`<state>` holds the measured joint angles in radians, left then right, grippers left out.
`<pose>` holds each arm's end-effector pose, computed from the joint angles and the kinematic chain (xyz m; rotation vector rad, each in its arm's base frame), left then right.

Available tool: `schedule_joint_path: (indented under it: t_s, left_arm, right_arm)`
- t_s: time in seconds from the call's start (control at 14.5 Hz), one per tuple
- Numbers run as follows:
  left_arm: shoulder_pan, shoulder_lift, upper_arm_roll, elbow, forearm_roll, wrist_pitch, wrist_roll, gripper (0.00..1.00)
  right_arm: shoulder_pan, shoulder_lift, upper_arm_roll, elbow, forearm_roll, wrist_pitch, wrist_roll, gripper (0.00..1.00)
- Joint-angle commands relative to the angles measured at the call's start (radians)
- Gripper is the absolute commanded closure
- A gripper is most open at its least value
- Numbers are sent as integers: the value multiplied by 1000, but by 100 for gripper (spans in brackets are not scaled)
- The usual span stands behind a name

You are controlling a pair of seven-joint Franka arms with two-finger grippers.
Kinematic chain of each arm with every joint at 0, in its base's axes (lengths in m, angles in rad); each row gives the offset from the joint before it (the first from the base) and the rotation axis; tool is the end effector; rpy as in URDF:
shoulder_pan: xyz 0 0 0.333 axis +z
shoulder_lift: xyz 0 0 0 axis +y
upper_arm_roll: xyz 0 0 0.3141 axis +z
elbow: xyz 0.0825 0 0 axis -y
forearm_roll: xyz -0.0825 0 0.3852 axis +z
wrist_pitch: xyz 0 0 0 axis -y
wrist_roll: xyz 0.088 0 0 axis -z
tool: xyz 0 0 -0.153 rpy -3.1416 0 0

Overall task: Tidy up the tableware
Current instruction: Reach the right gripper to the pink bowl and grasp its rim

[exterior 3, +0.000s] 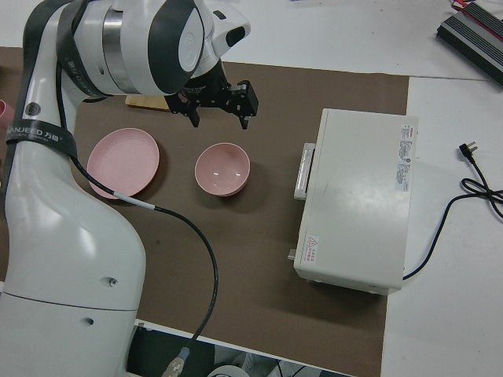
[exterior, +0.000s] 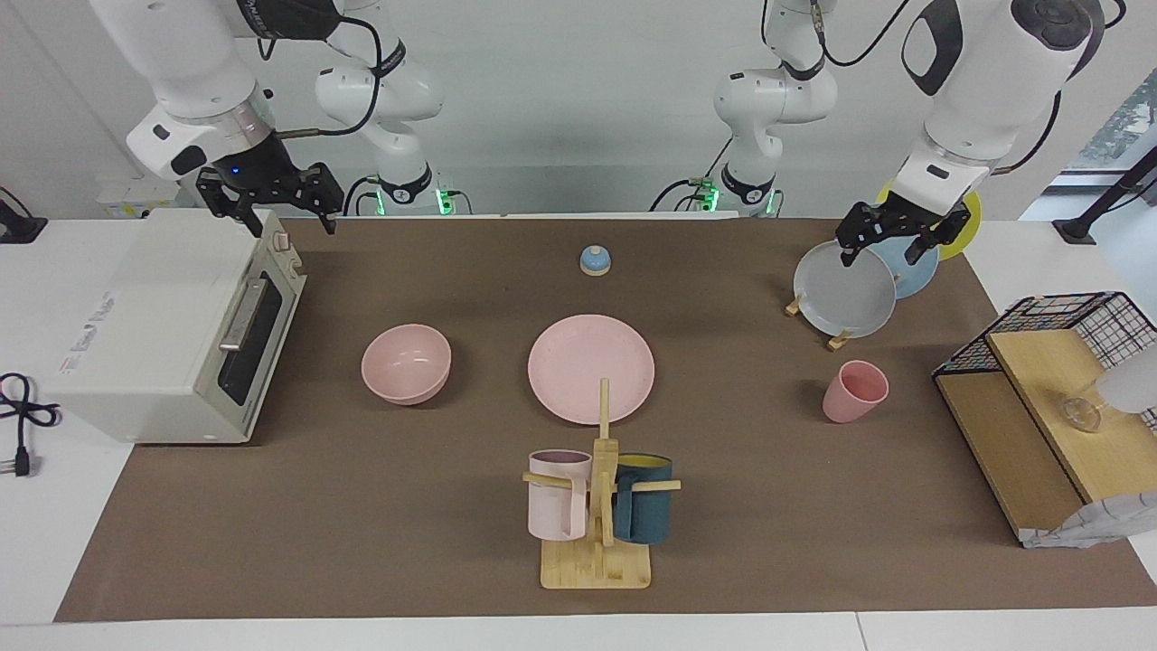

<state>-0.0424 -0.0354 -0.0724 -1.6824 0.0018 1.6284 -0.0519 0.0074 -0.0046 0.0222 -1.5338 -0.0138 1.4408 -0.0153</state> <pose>0.5432 -0.0629 0.5481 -3.1340 0.0987 0.0286 0.5365 0.0137 0.5858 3.1233 0.0683 -0.1380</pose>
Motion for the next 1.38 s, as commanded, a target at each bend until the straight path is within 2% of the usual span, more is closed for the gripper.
schedule_joint_path:
  t_s: [0.0,0.21,0.28,0.35,0.48,0.55,0.83,0.97,1.18,1.31]
  left_arm:
    - [6,-15,-1,-5,-14,-16,4,0]
    - [7,-14,0,-5,-14,-16,4,0]
    - [7,-15,-1,-5,-14,-16,4,0]
    - [6,-15,0,-5,-14,-18,4,0]
    - [7,-15,0,-5,-14,-18,4,0]
    - [7,-15,0,-5,-14,-16,4,0]
    - [6,-14,0,-5,-14,-18,4,0]
    - [7,-15,0,-5,-14,-18,4,0]
    - [7,-14,0,-5,-14,-18,4,0]
    - [6,-15,0,-5,-14,-18,4,0]
  right_arm:
    - [-4,-8,4,0,8,-13,-28,0]
    - [12,-9,5,-9,17,10,-20,0]
    - [35,-26,5,-56,20,70,-20,0]
    - [74,-49,5,-124,20,143,-14,0]
    - [123,-107,5,-327,21,345,41,0]
    - [169,-106,5,-388,21,413,67,0]
    - [233,-9,5,-506,23,585,159,0]
    - [281,-5,5,-603,23,709,205,0]
    - [280,15,5,-680,23,840,203,0]
    - [275,49,5,-697,23,888,148,0]
